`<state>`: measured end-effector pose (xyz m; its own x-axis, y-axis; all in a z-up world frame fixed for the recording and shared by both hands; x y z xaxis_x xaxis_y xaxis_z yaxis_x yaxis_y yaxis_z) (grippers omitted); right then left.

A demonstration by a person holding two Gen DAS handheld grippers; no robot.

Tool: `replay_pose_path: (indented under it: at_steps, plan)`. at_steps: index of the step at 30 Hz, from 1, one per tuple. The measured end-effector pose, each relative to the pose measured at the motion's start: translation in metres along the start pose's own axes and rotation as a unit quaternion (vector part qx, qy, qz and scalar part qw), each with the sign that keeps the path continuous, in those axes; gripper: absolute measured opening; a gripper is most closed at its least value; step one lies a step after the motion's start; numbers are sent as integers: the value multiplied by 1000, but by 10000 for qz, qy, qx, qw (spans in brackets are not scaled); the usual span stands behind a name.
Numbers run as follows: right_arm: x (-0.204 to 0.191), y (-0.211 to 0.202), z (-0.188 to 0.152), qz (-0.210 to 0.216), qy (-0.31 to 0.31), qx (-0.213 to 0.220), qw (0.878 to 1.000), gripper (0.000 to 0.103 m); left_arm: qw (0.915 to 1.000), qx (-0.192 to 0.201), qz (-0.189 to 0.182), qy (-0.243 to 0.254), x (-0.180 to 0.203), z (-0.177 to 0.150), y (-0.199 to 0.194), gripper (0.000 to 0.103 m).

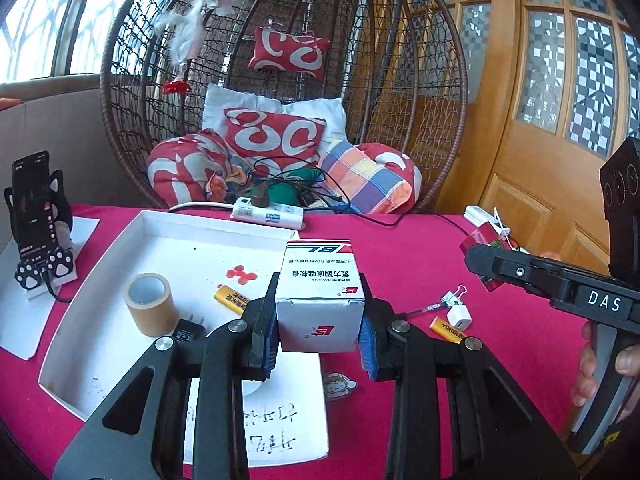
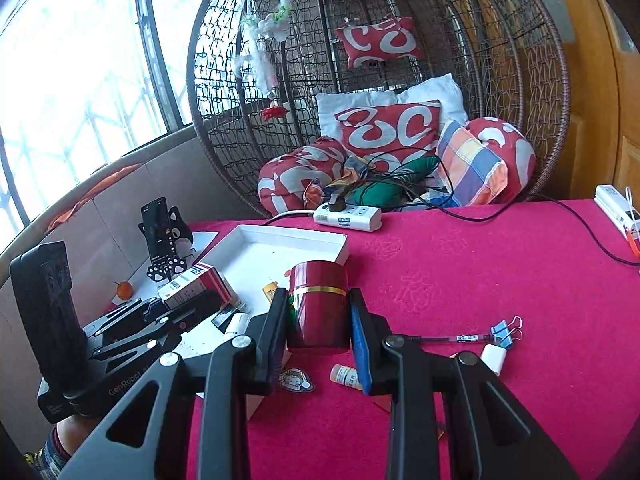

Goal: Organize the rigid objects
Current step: 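Carry the medicine box in the left tool while the right tool carries the red cylinder to the tray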

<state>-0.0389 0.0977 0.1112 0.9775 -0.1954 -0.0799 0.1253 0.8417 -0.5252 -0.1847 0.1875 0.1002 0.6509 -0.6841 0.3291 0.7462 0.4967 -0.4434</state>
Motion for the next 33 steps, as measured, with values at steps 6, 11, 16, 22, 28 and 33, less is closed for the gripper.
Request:
replay_pose_path:
  at_steps: [6, 11, 16, 22, 28, 33]
  plan:
    - [-12, 19, 8, 116, -111, -142, 9998, 28, 9996, 124, 192, -169, -22, 7, -6, 32]
    - [-22, 33, 11, 198, -201, -242, 9993, 28, 9985, 132, 334, -402, -43, 10, -6, 32]
    - [-28, 45, 10, 285, -168, -359, 9988, 28, 9976, 129, 428, -520, -56, 9, -6, 32]
    - [-36, 58, 11, 303, -225, -446, 9983, 28, 9957, 126, 611, -683, -78, 7, -8, 32]
    - [-39, 77, 11, 306, -194, -585, 9976, 28, 9908, 71, 973, -934, -115, -3, -14, 32]
    - [-38, 104, 10, 334, 31, -810, 9961, 28, 9866, -46, 1237, -1061, -139, -13, -13, 32]
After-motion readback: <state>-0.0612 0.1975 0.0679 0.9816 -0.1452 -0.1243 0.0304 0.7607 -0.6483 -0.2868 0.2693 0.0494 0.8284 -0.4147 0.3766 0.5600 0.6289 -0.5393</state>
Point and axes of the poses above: each gripper's, at about its wrist camera, not at the fingertips, and y roughly the way its jaws point, x to its right, z to its top, the point moved 3 cm from there along y, roughly the way its jaws point, and after that the axes turned 8 degrees about -y, right-handed, at the moved point
